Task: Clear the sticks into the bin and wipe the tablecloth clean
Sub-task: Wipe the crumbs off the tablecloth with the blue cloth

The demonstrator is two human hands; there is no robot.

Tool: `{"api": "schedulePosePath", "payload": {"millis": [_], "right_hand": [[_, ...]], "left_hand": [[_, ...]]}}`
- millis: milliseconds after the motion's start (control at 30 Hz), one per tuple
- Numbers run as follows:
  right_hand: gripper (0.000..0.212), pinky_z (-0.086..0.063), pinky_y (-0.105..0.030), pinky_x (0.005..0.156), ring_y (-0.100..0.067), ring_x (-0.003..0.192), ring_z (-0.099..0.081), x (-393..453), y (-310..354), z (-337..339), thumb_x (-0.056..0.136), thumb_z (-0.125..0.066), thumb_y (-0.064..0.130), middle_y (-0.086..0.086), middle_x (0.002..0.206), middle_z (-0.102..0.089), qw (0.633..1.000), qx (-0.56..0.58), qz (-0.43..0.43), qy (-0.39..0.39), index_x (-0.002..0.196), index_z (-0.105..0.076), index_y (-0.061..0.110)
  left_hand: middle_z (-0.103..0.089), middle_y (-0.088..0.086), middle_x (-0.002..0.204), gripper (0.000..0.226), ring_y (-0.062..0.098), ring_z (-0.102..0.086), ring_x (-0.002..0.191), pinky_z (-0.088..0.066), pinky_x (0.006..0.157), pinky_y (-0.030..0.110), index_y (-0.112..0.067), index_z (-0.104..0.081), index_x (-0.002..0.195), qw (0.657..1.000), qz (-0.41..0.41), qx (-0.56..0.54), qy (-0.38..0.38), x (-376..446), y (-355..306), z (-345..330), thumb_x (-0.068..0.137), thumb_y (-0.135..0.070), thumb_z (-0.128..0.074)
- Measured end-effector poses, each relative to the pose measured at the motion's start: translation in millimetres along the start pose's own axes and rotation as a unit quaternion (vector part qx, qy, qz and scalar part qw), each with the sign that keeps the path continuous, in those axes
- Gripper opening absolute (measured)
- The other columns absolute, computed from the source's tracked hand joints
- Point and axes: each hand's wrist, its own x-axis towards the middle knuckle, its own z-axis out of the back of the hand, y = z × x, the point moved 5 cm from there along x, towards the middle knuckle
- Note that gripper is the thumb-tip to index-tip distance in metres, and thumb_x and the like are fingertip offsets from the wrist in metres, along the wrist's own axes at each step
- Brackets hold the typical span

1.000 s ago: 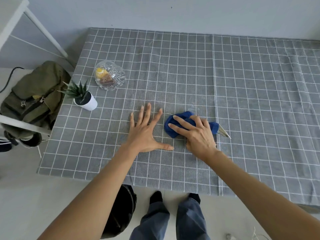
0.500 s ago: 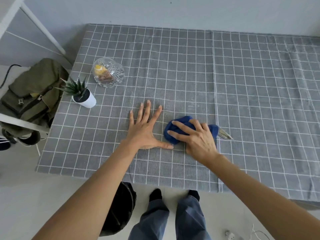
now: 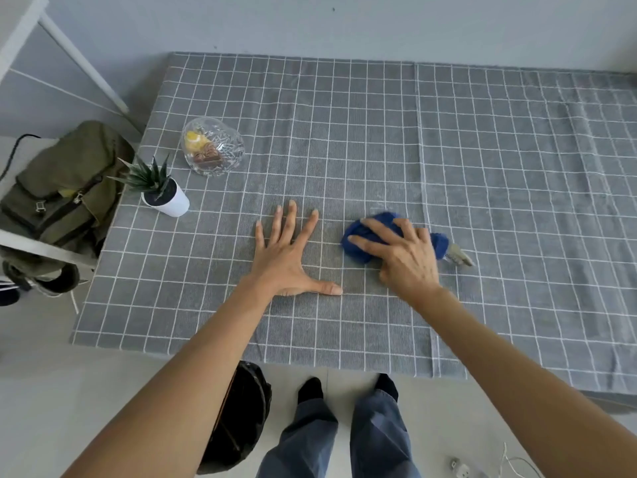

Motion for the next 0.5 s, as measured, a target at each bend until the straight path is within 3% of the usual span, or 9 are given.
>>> {"api": "schedulePosePath", "payload": {"millis": [200, 367, 500], "right_hand": [[0.059, -0.028, -0.040, 0.087, -0.032, 0.119, -0.035, 13.4, -75.1, 5.3, 0.081, -0.056, 0.014, 0.011, 0.149, -0.035, 0.981, 0.008, -0.186, 0.054, 0.131, -0.049, 0.045], [0.059, -0.028, -0.041, 0.087, -0.033, 0.114, -0.038, 10.5, -68.8, 3.3, 0.080, -0.052, 0.008, 0.010, 0.148, -0.039, 0.977, 0.046, -0.205, 0.021, 0.130, -0.052, 0.041], [0.061, -0.029, -0.039, 0.082, -0.033, 0.109, -0.041, 29.1, -51.3, 11.7, 0.077, -0.055, 0.007, 0.010, 0.146, -0.041, 0.982, 0.061, -0.179, -0.012, 0.128, -0.054, 0.041]], "left_hand": [[0.054, 0.004, 0.137, 0.141, 0.026, 0.047, 0.127, 0.027, 0.100, 0.053, -0.037, 0.040, 0.135, 1.000, -0.008, -0.005, -0.001, 0.1, 1.5, -0.6, 0.043, -0.095, -0.049], [0.044, 0.005, 0.146, 0.130, 0.024, 0.039, 0.135, 0.018, 0.110, 0.059, -0.031, 0.028, 0.144, 0.999, -0.024, -0.016, -0.042, 7.2, -6.1, 4.7, 0.053, -0.094, -0.040], [0.033, 0.003, 0.152, 0.126, 0.021, 0.031, 0.140, 0.020, 0.108, 0.054, -0.033, 0.019, 0.148, 0.995, -0.056, -0.033, -0.077, 35.3, -36.8, 23.3, 0.055, -0.093, -0.039]]}}
